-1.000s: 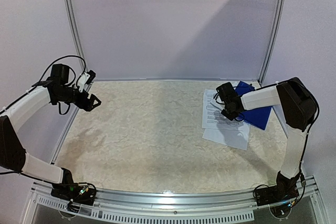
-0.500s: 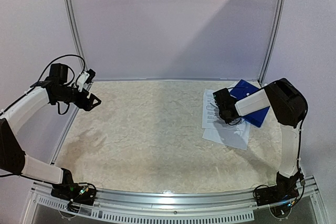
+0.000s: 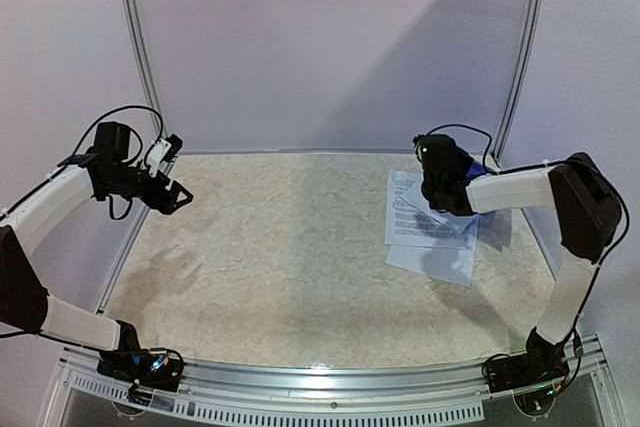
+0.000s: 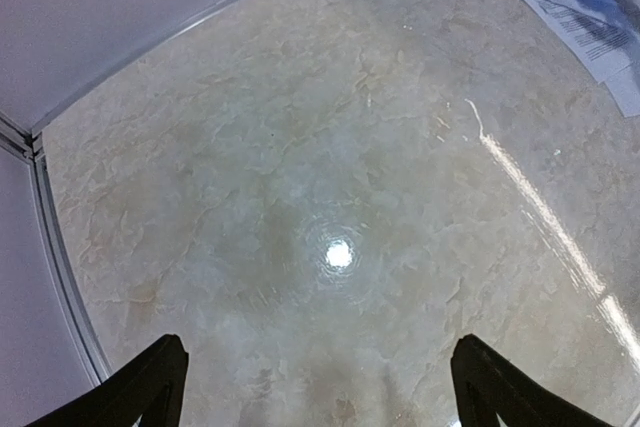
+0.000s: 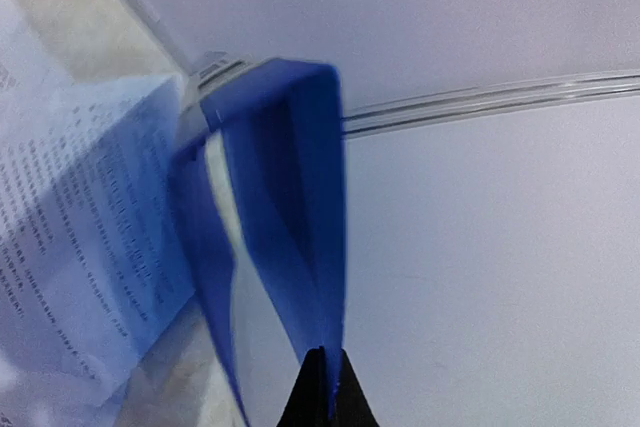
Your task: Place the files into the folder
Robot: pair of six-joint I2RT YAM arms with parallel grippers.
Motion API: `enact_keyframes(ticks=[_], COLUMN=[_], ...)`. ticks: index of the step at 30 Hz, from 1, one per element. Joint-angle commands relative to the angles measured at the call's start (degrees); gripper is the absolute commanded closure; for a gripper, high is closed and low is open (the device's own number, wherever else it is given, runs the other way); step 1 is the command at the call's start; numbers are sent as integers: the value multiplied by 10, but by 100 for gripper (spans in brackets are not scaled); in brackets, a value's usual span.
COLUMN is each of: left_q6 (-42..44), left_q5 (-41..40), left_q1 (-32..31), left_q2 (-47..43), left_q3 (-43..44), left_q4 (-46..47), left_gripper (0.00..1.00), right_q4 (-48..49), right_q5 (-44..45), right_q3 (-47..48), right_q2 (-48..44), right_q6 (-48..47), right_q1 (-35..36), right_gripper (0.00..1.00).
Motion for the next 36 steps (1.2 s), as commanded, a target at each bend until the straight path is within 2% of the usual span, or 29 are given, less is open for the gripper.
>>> enact_keyframes(ticks=[1,4,7,14,20,23,27,33,36], left_q6=[6,6,4,8,-6,-16,0,15,25], left_q5=[-4,-7,-13,-18,-19,4,-12,-91,-139], left_q1=[-5,-5,-4,-5,-5,-11,-81,-253,-334], left_q2=[-12,-14,-17,-27,-18,0,36,120,187], left_q3=[15,14,13,11,17,50,119,234,283], left_q4=[-16,-15,-14,-23,-30,-54,-111,-164,-186], left_gripper=[6,6,6,6,6,4,2,1,1], right_q4=[252,325,300,139,89,39,16,45,20], right_q5=[33,16,4,-39,-68,-83,-116,-100,-96], right_q3=[0,9,27,76,157,200,233,276,303], right_q2=[-89,-101,-89,16,148,191,226,308,329], right_q6=[-177,-304,-343,-237,-194,-154,-129,-216,-224], right_q1=[69,128,200,328,398,421,452,475,481], right_gripper=[100,100,100,100,100,100,100,100,100])
